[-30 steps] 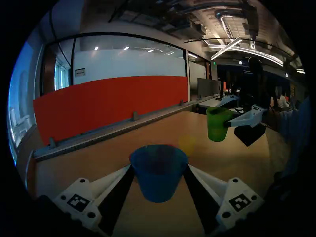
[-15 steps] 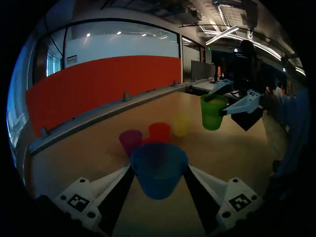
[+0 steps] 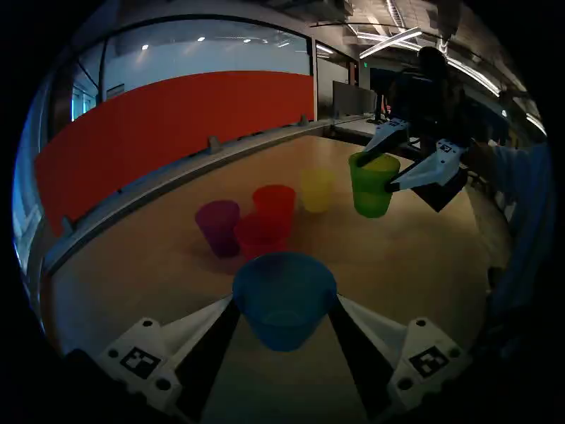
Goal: Pour water
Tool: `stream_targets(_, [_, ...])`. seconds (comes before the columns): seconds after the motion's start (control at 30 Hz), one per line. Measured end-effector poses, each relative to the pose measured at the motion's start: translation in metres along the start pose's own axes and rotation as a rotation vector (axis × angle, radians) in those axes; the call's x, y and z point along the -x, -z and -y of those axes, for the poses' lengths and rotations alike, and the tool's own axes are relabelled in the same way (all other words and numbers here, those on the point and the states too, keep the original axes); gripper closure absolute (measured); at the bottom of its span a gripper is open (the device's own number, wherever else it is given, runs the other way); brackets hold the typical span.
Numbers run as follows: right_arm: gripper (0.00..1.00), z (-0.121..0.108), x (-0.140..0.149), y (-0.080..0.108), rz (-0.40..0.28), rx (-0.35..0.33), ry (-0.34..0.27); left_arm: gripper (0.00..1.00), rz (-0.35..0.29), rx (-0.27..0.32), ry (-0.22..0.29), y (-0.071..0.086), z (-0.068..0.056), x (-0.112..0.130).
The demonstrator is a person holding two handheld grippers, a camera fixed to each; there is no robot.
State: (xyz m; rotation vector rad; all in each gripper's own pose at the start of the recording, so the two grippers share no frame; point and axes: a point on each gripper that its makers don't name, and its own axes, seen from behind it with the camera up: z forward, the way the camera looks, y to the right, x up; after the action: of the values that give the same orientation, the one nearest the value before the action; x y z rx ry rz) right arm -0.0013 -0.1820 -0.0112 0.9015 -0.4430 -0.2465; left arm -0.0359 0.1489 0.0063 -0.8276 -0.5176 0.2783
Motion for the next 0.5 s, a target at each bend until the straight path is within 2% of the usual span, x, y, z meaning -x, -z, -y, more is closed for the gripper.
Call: stream_targets(0.5, [0.09,-0.001,0.027,-0.012,0.069,0.006,0.017,0.14,0.058,0.011,-0.025,-0.016,-0.004,0.024])
